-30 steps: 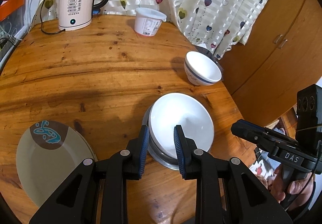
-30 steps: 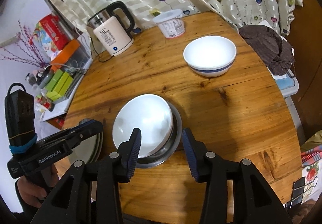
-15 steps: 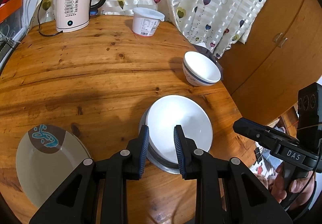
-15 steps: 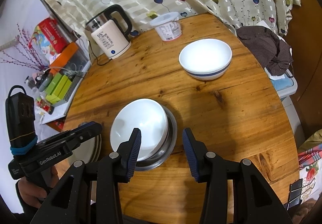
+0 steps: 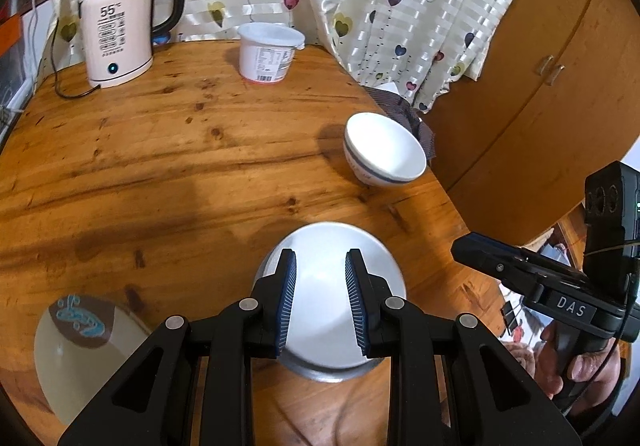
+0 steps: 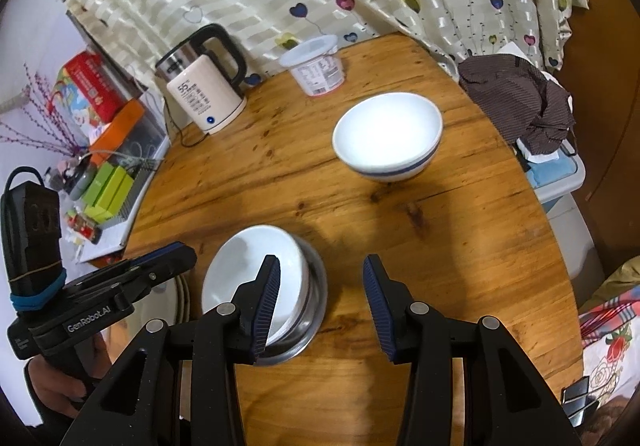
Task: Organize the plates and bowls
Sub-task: 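Open the left gripper and move both tools toward the remaining white bowl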
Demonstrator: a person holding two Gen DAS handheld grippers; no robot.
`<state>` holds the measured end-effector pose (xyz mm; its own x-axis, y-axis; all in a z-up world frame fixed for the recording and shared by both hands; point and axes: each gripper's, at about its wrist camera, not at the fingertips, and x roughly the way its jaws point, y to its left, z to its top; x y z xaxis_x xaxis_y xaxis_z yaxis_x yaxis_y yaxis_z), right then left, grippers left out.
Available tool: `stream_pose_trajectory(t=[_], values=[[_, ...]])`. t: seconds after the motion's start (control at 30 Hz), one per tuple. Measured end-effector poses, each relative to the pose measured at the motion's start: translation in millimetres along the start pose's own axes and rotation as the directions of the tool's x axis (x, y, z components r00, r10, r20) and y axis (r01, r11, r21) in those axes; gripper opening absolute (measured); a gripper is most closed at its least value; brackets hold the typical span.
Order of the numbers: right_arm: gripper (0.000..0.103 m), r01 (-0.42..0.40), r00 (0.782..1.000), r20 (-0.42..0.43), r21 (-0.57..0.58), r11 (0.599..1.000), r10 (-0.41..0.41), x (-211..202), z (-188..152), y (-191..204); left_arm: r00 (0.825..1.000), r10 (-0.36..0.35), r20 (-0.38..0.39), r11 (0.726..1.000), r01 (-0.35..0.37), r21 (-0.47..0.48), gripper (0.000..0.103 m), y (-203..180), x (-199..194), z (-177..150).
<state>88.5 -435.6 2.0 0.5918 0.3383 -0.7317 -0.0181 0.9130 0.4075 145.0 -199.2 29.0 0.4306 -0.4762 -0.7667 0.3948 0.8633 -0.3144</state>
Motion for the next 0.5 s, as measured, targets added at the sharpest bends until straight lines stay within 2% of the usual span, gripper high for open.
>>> stream_pose_trajectory(t=[0.5], values=[[0.043, 0.037, 0.999, 0.035, 0.033, 0.999, -0.038, 11, 31, -25, 0.999, -0.028, -0.045, 0.999, 0.029, 0.034, 0.026, -13, 36, 45]])
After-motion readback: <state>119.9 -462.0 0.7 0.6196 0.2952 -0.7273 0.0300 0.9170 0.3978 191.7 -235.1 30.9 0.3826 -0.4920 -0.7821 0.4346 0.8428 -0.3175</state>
